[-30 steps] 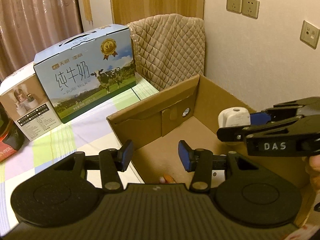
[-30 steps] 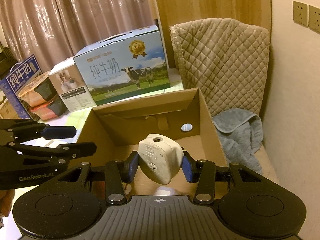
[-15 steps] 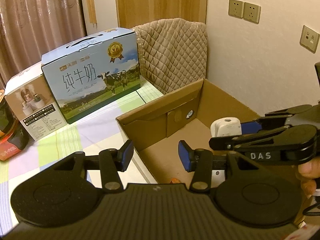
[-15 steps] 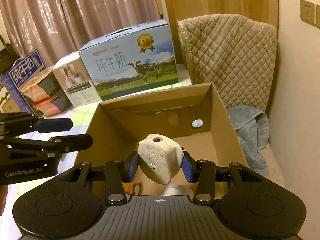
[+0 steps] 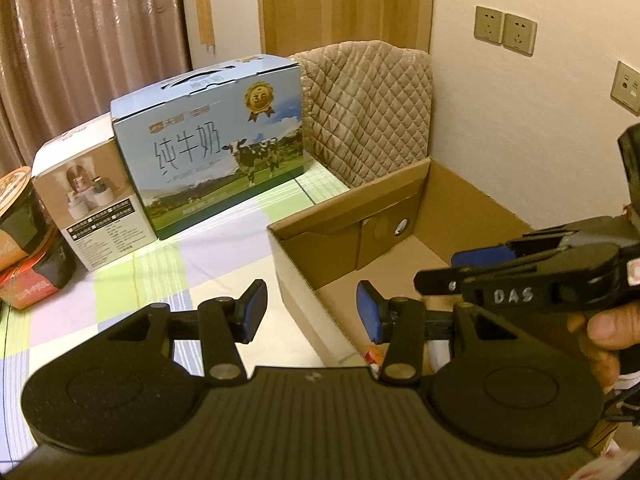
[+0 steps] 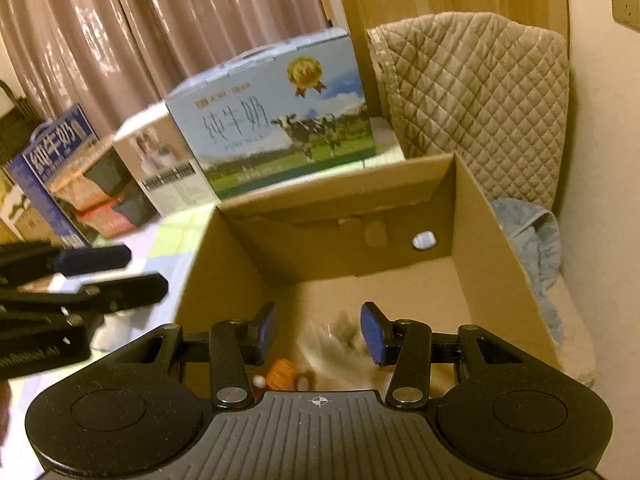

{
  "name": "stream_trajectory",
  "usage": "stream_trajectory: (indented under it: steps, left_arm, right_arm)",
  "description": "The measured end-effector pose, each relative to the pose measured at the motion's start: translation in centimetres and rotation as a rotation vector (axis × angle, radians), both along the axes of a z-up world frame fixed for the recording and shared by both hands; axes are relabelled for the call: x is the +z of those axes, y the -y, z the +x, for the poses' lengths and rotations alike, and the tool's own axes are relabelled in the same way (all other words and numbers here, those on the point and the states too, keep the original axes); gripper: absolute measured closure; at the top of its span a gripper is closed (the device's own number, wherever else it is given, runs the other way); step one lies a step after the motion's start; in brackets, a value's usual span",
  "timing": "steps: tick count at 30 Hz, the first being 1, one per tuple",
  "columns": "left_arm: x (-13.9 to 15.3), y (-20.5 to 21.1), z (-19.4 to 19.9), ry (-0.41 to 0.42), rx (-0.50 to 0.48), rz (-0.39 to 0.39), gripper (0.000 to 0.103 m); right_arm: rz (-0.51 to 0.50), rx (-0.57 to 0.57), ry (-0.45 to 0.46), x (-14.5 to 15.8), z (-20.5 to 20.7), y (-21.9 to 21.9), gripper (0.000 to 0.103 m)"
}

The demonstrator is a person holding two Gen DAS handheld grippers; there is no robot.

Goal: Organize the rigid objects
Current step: 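Lower the white plug charger into the box and open the right tool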

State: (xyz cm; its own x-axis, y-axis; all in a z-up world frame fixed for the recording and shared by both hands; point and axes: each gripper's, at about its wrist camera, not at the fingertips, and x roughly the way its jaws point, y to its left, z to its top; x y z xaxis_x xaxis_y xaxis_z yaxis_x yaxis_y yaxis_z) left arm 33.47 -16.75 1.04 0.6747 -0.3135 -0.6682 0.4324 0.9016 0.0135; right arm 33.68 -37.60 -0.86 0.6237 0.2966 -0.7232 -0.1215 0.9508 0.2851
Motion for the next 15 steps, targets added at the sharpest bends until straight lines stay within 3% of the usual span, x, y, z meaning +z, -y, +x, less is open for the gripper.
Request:
stream_trajectory:
  steps: [10, 15]
  left_arm:
    - [0.9, -1.8, -2.2, -0.011, 0.047, -0.041, 0.059]
    - [2.2, -3.2, -4.3, -0.007, 0.087, -0.055, 0.058]
  right_arm:
    - [-0.024, -0.033, 0.027, 1.9, -2.6, 0.3, 0.058]
    - [-0.017, -0.051, 0.044, 3.9, -5.0, 0.6, 0.051]
